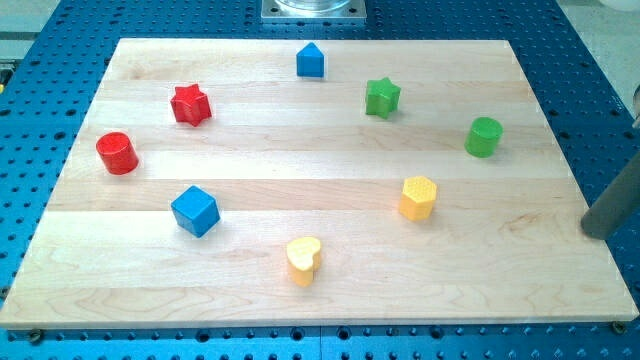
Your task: Move the red star closely to the red circle
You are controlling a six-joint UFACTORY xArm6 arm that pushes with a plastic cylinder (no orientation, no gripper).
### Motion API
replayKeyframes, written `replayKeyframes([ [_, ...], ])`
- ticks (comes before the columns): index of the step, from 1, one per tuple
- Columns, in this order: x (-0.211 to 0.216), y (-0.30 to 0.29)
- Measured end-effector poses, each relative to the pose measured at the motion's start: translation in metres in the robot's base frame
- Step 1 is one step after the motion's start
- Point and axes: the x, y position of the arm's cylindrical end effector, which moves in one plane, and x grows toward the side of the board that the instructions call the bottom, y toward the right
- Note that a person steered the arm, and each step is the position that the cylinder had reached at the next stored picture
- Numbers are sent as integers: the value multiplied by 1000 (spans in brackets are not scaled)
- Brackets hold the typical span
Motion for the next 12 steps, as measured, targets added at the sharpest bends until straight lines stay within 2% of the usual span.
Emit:
replayKeyframes([
  [3,-3,-27],
  [4,-27,-63],
  [7,-77,-247],
  [10,-81,-351],
  [11,-108,-399],
  [12,-153,-456],
])
